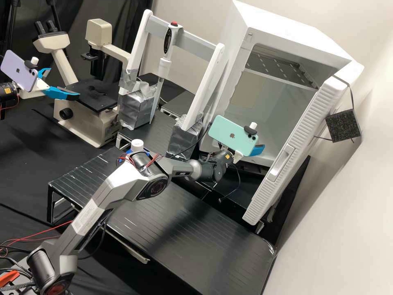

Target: Move the petri dish to the incubator

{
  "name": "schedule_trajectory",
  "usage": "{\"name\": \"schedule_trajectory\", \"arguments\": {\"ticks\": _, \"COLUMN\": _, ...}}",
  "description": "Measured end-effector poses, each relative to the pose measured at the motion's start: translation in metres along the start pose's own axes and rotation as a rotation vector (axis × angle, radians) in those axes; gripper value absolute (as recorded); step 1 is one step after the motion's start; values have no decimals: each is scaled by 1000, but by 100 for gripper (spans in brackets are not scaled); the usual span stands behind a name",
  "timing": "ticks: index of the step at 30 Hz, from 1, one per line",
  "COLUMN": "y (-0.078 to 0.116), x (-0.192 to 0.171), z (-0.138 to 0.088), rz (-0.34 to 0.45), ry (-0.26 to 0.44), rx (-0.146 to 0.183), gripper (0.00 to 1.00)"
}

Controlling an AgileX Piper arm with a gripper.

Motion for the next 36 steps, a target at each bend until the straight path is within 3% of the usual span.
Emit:
{"name": "schedule_trajectory", "arguments": {"ticks": 11, "y": -9, "x": -9, "z": 7, "rz": -17, "ry": 26, "rx": 18, "gripper": 100}}
{"name": "schedule_trajectory", "arguments": {"ticks": 23, "y": 4, "x": -42, "z": 17, "rz": 2, "ry": 24, "rx": 39, "gripper": 100}}
{"name": "schedule_trajectory", "arguments": {"ticks": 29, "y": 13, "x": -70, "z": 27, "rz": 29, "ry": 40, "rx": 62, "gripper": 100}}
{"name": "schedule_trajectory", "arguments": {"ticks": 36, "y": 25, "x": -125, "z": 34, "rz": 94, "ry": 113, "rx": 94, "gripper": 100}}
